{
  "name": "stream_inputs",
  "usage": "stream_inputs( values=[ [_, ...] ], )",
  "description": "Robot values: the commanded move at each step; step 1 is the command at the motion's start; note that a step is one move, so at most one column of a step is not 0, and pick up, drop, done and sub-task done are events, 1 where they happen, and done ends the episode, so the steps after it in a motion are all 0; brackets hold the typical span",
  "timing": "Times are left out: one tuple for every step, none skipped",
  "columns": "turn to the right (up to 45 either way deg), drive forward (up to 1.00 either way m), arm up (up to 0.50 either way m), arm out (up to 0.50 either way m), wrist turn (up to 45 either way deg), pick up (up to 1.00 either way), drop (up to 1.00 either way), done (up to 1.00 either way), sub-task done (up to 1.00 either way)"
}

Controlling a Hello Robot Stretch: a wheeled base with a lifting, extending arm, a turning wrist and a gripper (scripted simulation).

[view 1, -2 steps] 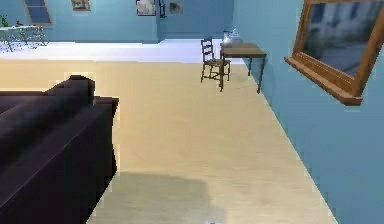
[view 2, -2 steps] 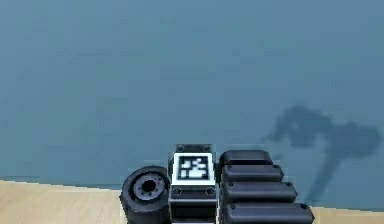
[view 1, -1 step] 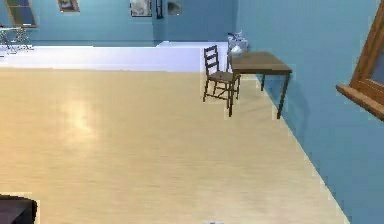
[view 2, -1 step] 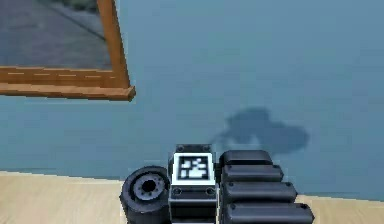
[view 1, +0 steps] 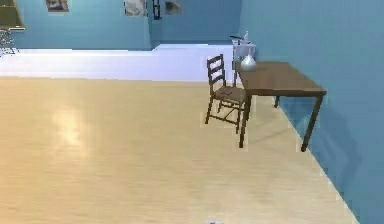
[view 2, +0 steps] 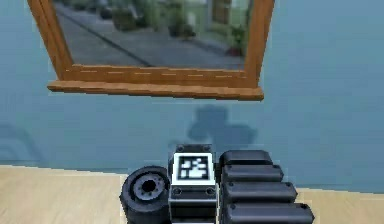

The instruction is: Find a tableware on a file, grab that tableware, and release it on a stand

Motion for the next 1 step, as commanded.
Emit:
stream_inputs(
  values=[
    [-36.0,0.00,0.00,0.00,0.0,0.00,0.00,0.00,0.00]
  ],
)
